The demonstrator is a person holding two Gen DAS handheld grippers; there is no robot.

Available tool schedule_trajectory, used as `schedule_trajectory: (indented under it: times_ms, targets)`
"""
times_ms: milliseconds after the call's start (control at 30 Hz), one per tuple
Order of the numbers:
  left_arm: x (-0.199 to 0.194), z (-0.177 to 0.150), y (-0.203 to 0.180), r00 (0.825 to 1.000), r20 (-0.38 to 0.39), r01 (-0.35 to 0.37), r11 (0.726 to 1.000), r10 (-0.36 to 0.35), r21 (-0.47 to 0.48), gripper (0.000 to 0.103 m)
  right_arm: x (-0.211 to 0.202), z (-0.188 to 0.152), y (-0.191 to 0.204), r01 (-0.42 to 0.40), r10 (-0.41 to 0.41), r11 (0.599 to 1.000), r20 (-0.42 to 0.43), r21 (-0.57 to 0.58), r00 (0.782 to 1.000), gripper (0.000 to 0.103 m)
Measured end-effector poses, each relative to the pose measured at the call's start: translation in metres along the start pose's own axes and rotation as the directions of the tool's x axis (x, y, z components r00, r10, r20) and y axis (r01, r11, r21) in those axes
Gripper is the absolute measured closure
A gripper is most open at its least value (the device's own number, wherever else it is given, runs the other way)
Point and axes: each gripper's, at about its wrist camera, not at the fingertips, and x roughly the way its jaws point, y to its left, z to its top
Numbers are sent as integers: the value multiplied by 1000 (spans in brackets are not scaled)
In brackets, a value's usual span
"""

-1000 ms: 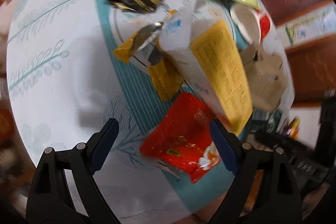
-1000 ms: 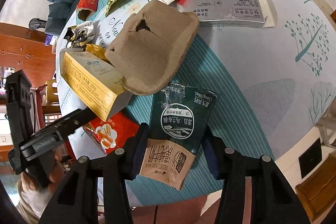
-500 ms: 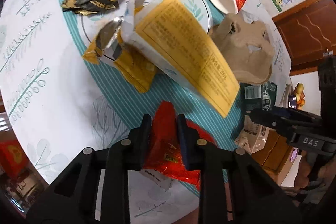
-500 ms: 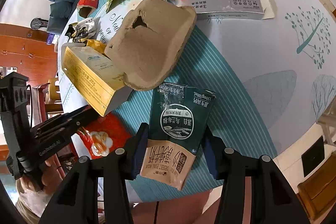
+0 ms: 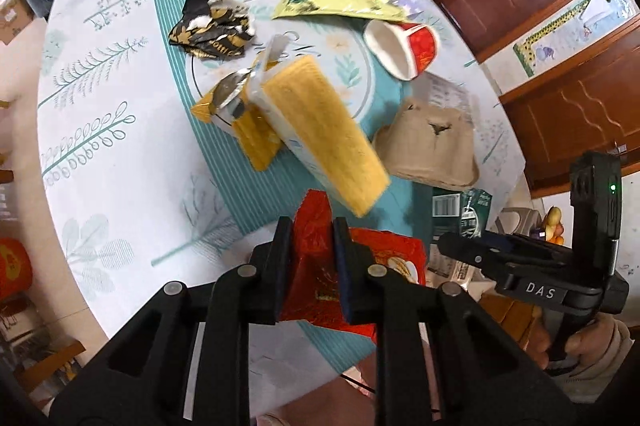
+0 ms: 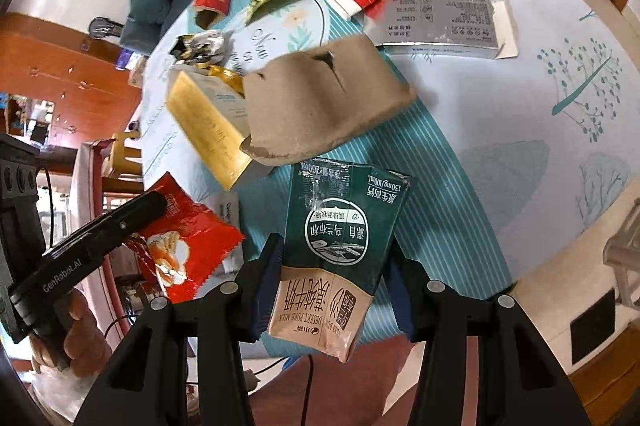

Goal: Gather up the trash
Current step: 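Carry the red chip bag and green carton down over the trash bin with both tools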

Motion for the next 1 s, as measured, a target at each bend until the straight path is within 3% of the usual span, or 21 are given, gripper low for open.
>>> schedule_trajectory:
  times_ms: [200, 433, 700, 1000]
  targets:
    - [-13, -33, -40, 997, 60, -41, 999, 41, -5, 86, -20, -15, -14, -5, 4, 998, -18, -67, 1000, 55]
    - [-2, -69, -72, 996, 51, -67, 995, 71, -74, 86, -3, -31, -35, 55, -80, 986, -157, -158, 984, 55]
    - [9, -112, -93, 993, 52, -99, 979, 110, -180, 86, 3, -68, -62, 54, -115, 968, -241, -246, 964, 55]
    - [32, -161, -121, 987, 50, -134, 950, 154, -281, 86, 20, -88, -89, 69, -158, 946, -263, -318, 952, 57]
